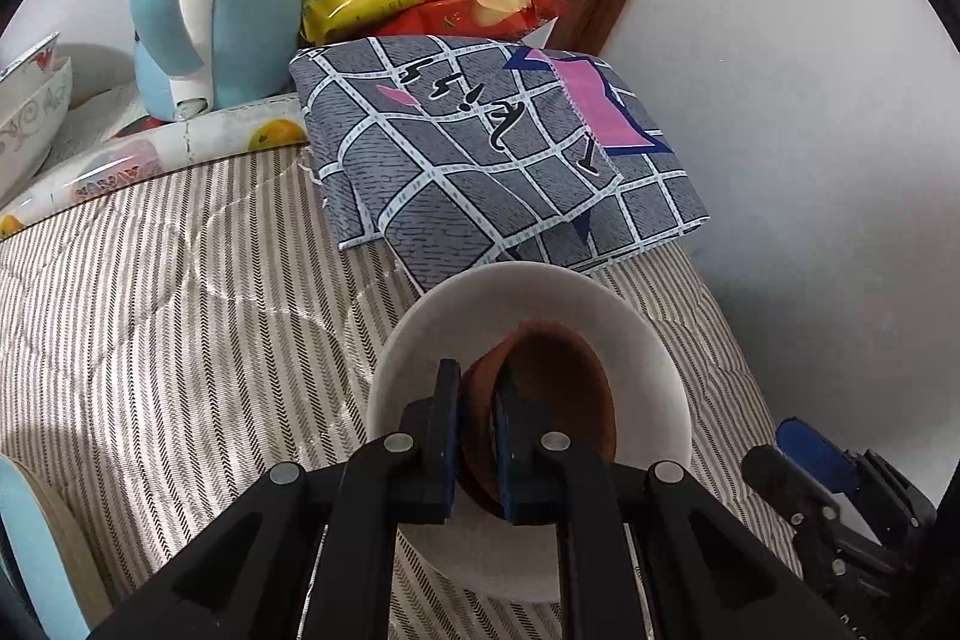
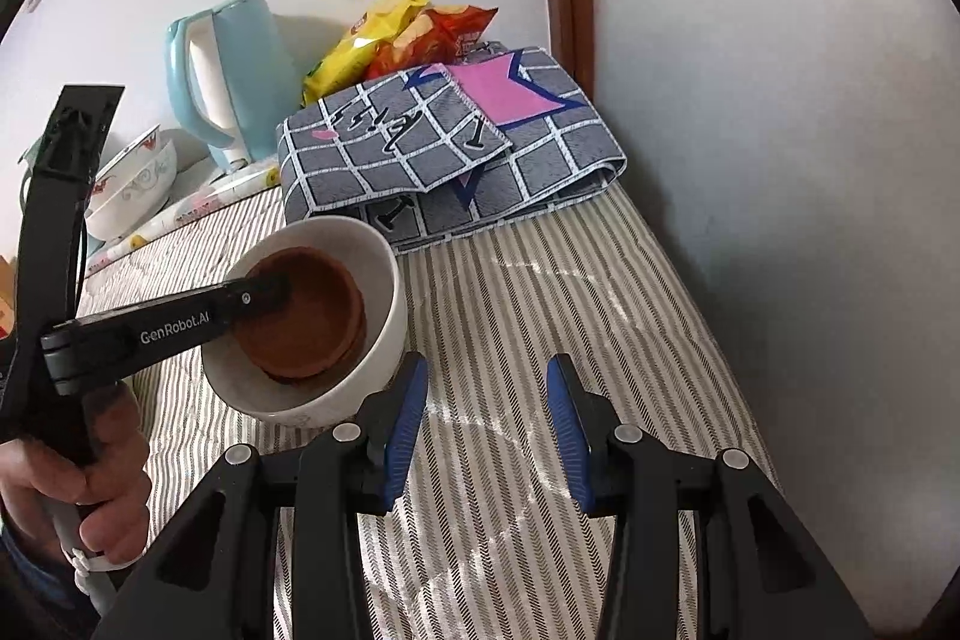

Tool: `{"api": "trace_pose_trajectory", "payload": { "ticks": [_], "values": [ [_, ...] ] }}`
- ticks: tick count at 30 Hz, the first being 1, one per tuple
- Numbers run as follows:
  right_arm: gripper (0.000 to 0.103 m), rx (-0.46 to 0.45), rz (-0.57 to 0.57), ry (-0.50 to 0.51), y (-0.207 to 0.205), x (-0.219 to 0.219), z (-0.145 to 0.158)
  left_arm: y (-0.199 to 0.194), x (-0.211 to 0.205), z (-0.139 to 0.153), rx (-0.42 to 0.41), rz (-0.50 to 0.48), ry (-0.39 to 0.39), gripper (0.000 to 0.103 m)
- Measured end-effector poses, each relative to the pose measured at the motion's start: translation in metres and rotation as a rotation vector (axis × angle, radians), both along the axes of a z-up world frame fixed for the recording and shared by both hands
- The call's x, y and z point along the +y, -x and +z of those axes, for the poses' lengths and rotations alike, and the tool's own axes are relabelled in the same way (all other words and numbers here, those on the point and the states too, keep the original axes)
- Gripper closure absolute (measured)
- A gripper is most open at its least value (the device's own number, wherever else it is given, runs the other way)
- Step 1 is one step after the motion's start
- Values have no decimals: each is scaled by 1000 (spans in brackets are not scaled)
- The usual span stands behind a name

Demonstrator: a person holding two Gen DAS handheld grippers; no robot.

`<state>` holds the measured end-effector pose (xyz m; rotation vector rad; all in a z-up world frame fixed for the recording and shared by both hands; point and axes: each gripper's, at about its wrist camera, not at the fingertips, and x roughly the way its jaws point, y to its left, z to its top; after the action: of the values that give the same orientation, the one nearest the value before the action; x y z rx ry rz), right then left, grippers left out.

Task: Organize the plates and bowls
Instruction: 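Lower the left gripper's brown bowl into the white bowl onto the other and open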

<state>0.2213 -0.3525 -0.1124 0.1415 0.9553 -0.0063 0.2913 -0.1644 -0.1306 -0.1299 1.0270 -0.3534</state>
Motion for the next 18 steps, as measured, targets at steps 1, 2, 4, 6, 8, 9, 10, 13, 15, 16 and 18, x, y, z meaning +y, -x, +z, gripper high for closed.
{"api": "trace_pose_trajectory", "payload": {
  "ticks": [1,2,4,6,8,9,10,13,15,16,18],
  "values": [
    [62,2,0,-1,0,0,-1,0,-1,0,-2,-4,1,93],
    [62,3,2,-3,0,0,-1,0,-1,0,-4,-6,0,93],
    [62,8,1,-2,0,0,-2,0,-2,0,-4,-10,-2,92],
    [62,9,0,-5,-1,0,-2,0,-1,0,3,-15,-3,88],
    [62,6,-1,-10,-1,0,0,2,0,3,-4,-20,2,81],
    [62,3,1,-11,-1,0,0,4,0,4,-11,-19,-1,80],
    [62,0,2,-13,-1,0,1,6,1,7,-22,-18,-6,79],
    [62,-9,11,-17,-3,3,4,13,5,14,-43,-16,-16,79],
    [62,-12,18,-18,-4,5,5,18,10,20,-63,-11,-23,79],
    [62,-13,20,-17,-5,6,5,21,12,23,-72,-7,-30,78],
    [62,-14,28,-14,-7,9,5,26,20,27,-88,15,-38,73]
  ]
}}
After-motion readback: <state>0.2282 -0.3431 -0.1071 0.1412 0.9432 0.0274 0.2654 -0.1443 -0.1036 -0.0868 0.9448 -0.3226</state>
